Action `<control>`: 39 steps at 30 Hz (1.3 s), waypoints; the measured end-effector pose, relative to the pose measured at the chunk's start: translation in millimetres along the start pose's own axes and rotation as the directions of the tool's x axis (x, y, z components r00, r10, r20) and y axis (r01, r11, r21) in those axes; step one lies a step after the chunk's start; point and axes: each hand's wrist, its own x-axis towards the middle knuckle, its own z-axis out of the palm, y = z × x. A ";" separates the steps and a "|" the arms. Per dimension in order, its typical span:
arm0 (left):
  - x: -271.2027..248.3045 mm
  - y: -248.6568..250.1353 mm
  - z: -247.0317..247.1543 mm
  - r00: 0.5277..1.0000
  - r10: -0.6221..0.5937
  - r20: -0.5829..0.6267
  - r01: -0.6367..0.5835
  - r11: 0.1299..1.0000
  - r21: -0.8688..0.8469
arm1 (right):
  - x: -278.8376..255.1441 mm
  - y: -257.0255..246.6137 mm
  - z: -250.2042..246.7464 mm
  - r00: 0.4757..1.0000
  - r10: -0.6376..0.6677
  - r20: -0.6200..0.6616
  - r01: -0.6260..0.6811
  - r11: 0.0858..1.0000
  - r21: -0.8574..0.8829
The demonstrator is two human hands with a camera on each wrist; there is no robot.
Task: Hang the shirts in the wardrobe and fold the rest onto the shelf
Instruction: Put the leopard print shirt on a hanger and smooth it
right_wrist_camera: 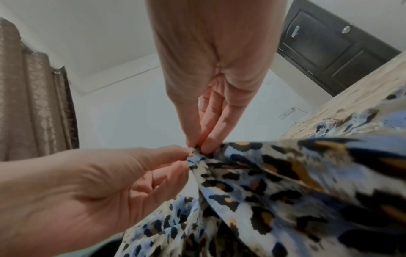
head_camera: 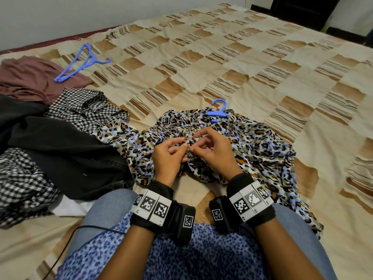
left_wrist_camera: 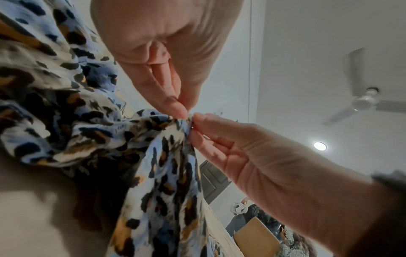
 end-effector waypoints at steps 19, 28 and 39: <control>0.0 0.1 3.3 0.996 0.030 0.079 -0.026 0.998 -0.051 | 0.9 0.6 0.0 0.992 0.114 -0.053 -0.100 0.973 0.208; 1.3 -11.3 -0.3 0.996 0.071 0.045 -0.083 0.789 0.609 | 4.4 13.6 -10.5 0.978 0.154 -0.141 -0.181 0.960 -0.212; 76.1 11.6 -8.7 0.984 -0.179 0.024 0.056 0.431 0.900 | 59.9 38.4 -65.2 0.839 0.544 0.017 -0.203 0.340 -0.918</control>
